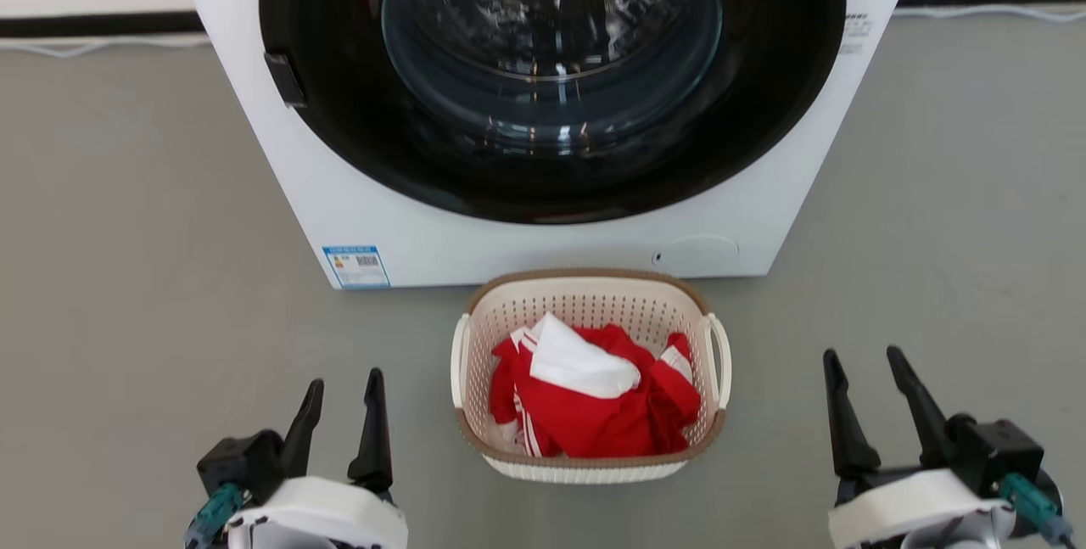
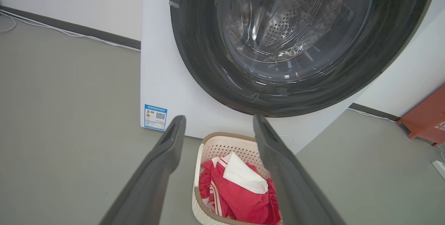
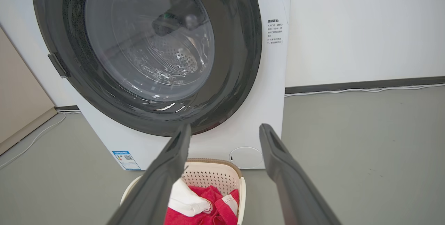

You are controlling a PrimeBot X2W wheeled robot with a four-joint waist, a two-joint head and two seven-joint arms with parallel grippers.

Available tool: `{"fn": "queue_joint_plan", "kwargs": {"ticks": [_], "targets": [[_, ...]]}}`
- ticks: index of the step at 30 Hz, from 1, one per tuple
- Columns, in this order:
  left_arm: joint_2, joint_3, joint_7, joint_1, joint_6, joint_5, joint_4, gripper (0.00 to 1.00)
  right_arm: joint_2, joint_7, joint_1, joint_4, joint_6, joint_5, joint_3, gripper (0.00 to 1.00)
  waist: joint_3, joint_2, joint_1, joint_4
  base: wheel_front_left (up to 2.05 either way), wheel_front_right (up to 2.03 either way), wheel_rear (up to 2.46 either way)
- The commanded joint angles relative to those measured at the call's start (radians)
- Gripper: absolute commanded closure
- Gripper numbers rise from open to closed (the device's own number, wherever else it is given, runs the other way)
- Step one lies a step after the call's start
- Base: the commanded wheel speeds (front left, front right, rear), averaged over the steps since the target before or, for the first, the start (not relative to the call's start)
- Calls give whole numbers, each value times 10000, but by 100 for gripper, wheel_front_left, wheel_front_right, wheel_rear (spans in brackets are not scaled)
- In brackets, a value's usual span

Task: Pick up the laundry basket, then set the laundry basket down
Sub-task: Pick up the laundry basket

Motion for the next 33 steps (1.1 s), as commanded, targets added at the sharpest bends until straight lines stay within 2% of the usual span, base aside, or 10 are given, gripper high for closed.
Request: {"fn": "queue_joint_plan", "kwargs": {"ticks": [1, 18, 33], "targets": [[87, 195, -136, -576, 35, 42, -216, 0, -25, -137, -555, -162, 63, 35, 166, 0, 303, 0, 0, -8, 0, 0, 0], [87, -796, -136, -2637, -54, -244, 1143, 0, 117, -138, -2275, 1196, 63, 127, -356, 0, 2378, 0, 0, 82, 0, 0, 0], [87, -1125, -136, -5475, 34, -184, 2921, 0, -322, -138, -4763, 2514, 63, 713, 199, 0, 4905, 0, 0, 75, 0, 0, 0]]}}
